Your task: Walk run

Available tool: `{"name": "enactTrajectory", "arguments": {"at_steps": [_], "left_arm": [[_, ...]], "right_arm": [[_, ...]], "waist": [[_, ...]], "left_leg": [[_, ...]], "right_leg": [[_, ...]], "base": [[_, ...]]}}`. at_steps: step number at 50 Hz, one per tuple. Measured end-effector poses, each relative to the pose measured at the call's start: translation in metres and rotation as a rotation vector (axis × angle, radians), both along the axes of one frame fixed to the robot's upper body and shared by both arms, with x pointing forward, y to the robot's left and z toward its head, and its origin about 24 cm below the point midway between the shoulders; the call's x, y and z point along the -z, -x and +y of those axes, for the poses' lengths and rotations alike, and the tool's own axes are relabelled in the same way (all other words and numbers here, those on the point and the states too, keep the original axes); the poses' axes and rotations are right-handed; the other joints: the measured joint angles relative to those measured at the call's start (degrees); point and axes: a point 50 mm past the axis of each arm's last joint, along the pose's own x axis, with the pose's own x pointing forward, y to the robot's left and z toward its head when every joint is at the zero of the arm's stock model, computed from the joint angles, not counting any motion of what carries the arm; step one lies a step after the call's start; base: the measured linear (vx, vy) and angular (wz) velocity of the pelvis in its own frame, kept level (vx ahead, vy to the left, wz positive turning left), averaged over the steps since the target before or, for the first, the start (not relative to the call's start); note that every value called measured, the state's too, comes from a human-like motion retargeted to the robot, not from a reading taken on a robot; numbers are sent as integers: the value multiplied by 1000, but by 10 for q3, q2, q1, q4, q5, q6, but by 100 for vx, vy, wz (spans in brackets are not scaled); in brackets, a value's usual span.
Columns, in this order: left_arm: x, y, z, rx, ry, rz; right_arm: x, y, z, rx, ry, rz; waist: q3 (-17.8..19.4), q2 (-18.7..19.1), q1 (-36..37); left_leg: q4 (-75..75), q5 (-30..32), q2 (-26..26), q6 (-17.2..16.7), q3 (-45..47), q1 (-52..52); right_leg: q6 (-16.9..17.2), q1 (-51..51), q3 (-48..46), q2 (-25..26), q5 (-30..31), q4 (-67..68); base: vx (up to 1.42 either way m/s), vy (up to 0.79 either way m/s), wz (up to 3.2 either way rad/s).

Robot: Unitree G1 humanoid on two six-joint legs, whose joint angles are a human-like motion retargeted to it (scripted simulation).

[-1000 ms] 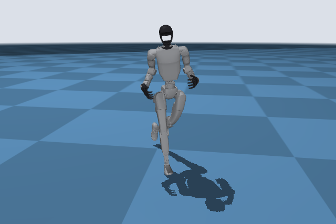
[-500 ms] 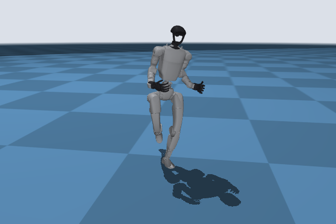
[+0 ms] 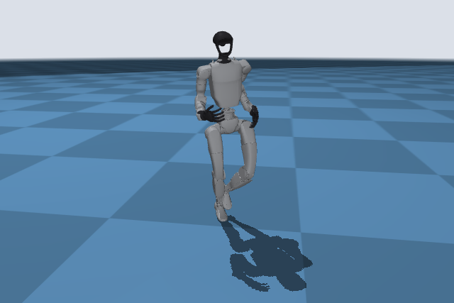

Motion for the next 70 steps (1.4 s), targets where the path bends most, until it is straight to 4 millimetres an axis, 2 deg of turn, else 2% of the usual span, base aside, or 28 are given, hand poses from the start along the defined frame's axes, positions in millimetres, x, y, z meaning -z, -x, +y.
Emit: {"name": "enactTrajectory", "arguments": {"at_steps": [3,5,8,10,11,13,14,15,17,19,22,25,28,31,33,35,37,40,42,45,52,53,55,57,60,62,66,70], "left_arm": [[-8,16,21,-89,-99,4],[-14,17,33,-137,-150,-8],[-25,-7,47,-158,-183,-86],[-34,-32,51,-141,-190,-164],[-40,-44,52,-116,-197,-208],[-55,-74,51,-57,-209,-315],[-61,-91,43,-16,-197,-374],[-66,-109,31,30,-178,-435],[-77,-133,34,63,-178,-519],[-89,-151,24,24,-163,-589],[-116,-163,20,-116,-112,-728],[-134,-168,18,-103,-112,-795],[-152,-175,16,38,-151,-845],[-165,-182,15,123,-187,-884],[-169,-188,14,138,-191,-902],[-155,-181,19,145,-211,-855],[-102,-150,10,245,-191,-653],[-61,-128,-15,205,-48,-480],[-51,-112,-19,118,28,-425],[-49,-103,-22,29,57,-398],[-57,-110,-6,-2,-24,-409],[-61,-114,-3,15,-39,-427],[-71,-123,0,49,-71,-473],[-71,-130,5,88,-94,-477],[-51,-135,28,138,-30,-395],[-29,-131,-7,285,93,-277],[-30,-150,-35,272,274,-298],[-37,-166,-53,370,287,-325]], "right_arm": [[-9,-2,-4,5,92,-58],[-13,-3,-2,-9,99,-94],[-26,-12,7,-60,77,-193],[-36,-22,21,-117,59,-253],[-39,-25,28,-148,39,-266],[-42,-26,37,-203,-4,-283],[-36,-19,35,-208,-13,-262],[-27,-7,29,-203,-15,-226],[-3,9,33,-194,-81,-88],[15,14,41,-219,-105,20],[26,33,27,-255,42,73],[29,35,19,-203,64,92],[21,27,12,-161,40,52],[5,13,7,-132,22,-31],[-9,7,4,-117,17,-86],[-11,12,15,-152,-14,-93],[15,27,9,-108,-116,43],[25,14,19,-107,-152,87],[22,10,32,-124,-129,66],[17,0,47,-136,-159,30],[5,-19,73,-296,-182,-35],[2,-23,76,-331,-177,-56],[-7,-31,83,-419,-176,-92],[-6,-32,93,-503,-210,-79],[21,-19,105,-646,-288,69],[26,-19,124,-675,-330,121],[27,-18,129,-680,-284,117],[30,-10,123,-647,-246,124]], "waist": [[2,-34,50],[19,-59,84],[65,-54,62],[89,-29,24],[100,-5,24],[96,1,-16],[80,3,-38],[60,9,-56],[21,-4,-54],[-35,-13,-61],[-35,15,-146],[2,33,-228],[49,46,-258],[87,12,-261],[102,-34,-270],[95,-56,-205],[38,-26,-184],[-32,-63,-73],[-24,-50,-75],[9,-24,-64],[50,-25,-21],[56,-19,-12],[66,-21,0],[47,-44,-39],[-4,-2,-48],[-14,17,-37],[14,37,-98],[29,28,-111]], "left_leg": [[-217,-16,-13,-24,10,-85],[-406,-30,-9,-62,31,-76],[-617,-71,-40,-145,-79,-36],[-651,-106,-36,-166,-142,-2],[-631,-61,1,-163,-139,16],[-505,-16,20,-32,-135,15],[-445,-36,-11,0,-190,16],[-397,-71,-56,0,-273,21],[-339,-134,-55,0,-219,41],[-379,-151,-58,0,-182,95],[-504,-5,-83,-10,-180,242],[-537,200,-44,-105,-170,334],[-528,301,-4,-189,-166,403],[-422,306,-15,-154,-158,435],[-327,268,-38,-94,-156,445],[-233,209,-87,-55,-117,428],[-57,69,-24,-24,-168,323],[-67,-43,-52,0,-84,156],[-163,-62,-57,-7,-75,101],[-368,-60,-72,-78,-133,49],[-665,-74,-30,-155,-85,53],[-656,-63,-9,-156,-62,61],[-598,62,0,-43,-71,71],[-499,6,-45,0,-115,56],[-369,-73,14,0,-101,16],[-377,-105,9,0,-97,53],[-476,-55,-45,-15,-167,120],[-571,-14,-85,-26,-196,201]], "right_leg": [[94,115,-28,-20,320,-98],[172,171,-93,-50,423,-62],[199,214,-22,36,423,69],[199,247,-42,97,423,116],[183,271,-68,111,423,128],[108,262,-174,107,398,182],[66,234,-228,86,357,242],[28,202,-276,61,304,315],[45,40,-164,11,210,449],[28,-72,-121,-11,177,384],[35,-152,-126,-77,147,213],[72,-184,-75,-88,131,-10],[96,-184,-27,-99,63,-169],[86,-164,-100,-159,35,-169],[61,-147,-100,-198,176,-100],[16,-162,90,-87,126,42],[27,-135,-112,-173,60,137],[4,-109,-64,-97,15,112],[16,-65,-72,-68,46,85],[51,29,-94,-15,144,-3],[117,223,-139,61,370,-64],[131,235,-133,74,397,-40],[154,232,-127,61,423,76],[108,175,-144,80,420,205],[88,55,-52,82,324,383],[46,13,-62,68,280,361],[82,-59,-55,12,184,242],[125,-83,-19,-30,177,55]], "base": [[228,-35,2],[260,-68,-31],[217,-89,75],[275,-81,82],[272,-78,21],[247,-97,88],[304,-65,220],[318,-37,169],[253,-66,7],[214,-86,-67],[186,-43,161],[194,-87,194],[122,-59,96],[160,-98,33],[185,-128,59],[254,-178,-92],[229,-134,59],[170,-89,-174],[132,-41,-76],[116,-47,-16],[128,-59,-67],[126,-42,-92],[160,-61,-54],[168,-62,37],[154,35,-54],[79,-8,17],[45,-1,156],[49,-11,143]]}}
